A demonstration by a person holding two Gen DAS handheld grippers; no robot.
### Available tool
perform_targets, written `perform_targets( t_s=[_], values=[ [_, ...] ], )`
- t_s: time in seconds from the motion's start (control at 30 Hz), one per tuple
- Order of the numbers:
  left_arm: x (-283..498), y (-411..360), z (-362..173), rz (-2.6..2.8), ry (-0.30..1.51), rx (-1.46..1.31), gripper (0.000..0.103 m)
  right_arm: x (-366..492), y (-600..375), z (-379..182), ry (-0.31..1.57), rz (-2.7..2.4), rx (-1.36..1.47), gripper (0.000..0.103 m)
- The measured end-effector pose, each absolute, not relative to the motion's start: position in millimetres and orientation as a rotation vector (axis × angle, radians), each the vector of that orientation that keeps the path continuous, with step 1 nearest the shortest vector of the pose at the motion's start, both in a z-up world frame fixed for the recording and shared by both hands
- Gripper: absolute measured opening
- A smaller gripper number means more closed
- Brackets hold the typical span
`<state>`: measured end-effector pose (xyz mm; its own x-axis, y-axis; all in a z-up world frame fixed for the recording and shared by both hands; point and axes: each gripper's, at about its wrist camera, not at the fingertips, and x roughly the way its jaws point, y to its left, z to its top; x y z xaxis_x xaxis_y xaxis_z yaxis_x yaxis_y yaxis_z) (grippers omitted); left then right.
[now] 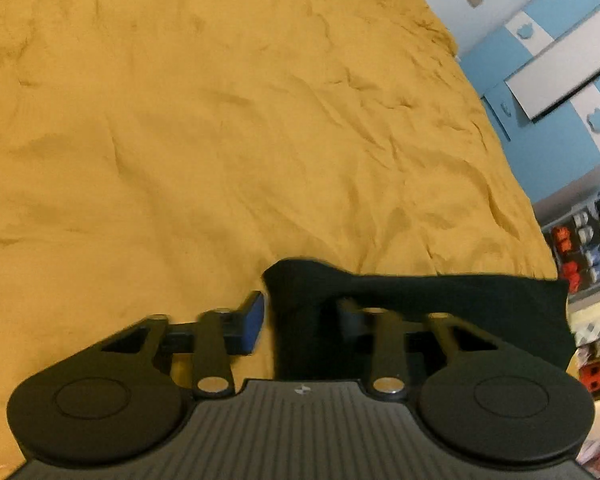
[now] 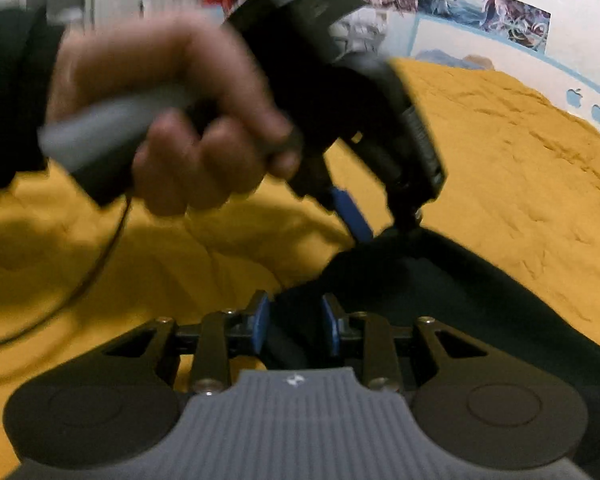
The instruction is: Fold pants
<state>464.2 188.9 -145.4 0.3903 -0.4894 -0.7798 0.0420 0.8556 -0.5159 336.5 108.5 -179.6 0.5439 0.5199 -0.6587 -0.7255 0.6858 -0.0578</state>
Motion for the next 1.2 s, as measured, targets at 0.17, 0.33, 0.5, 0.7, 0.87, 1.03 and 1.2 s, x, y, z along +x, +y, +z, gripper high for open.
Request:
perform_targets(
  t_s=[0.17,0.33,0.5,0.7,0.87,1.03,1.2],
  values=[
    [476,183,-142,-0.326,1.094,-0.444,0.007,350,98,-189,0.804,0.781,-0.233,0.0],
    [475,236,-123,-0.111,0.782,-0.82,0.004,352,88,-195,0.837,0.805,-0.174,0.0],
    [457,229,-112,-0.147,0.854,-0.645,0.016,345,87,-193,0.781,0.812,-0.204,0.0],
    [421,225,-127,-0.268,0.931,-0.583,0.042,335,73,-158,0.593,0.805,-0.156,0.001],
    [437,210,-143,-0.288,1.04,-0.541,0.054,350,104,-164,0.61,0.745,-0.238,0.023],
    [470,186,-154,-0.346,1.129,-0.446,0.014,362,115,-200,0.741,0.739,-0.221,0.023],
    [477,229,-120,-0.047,0.729,-0.739,0.0,370,110,-203,0.803,0.754,-0.138,0.023]
  ],
)
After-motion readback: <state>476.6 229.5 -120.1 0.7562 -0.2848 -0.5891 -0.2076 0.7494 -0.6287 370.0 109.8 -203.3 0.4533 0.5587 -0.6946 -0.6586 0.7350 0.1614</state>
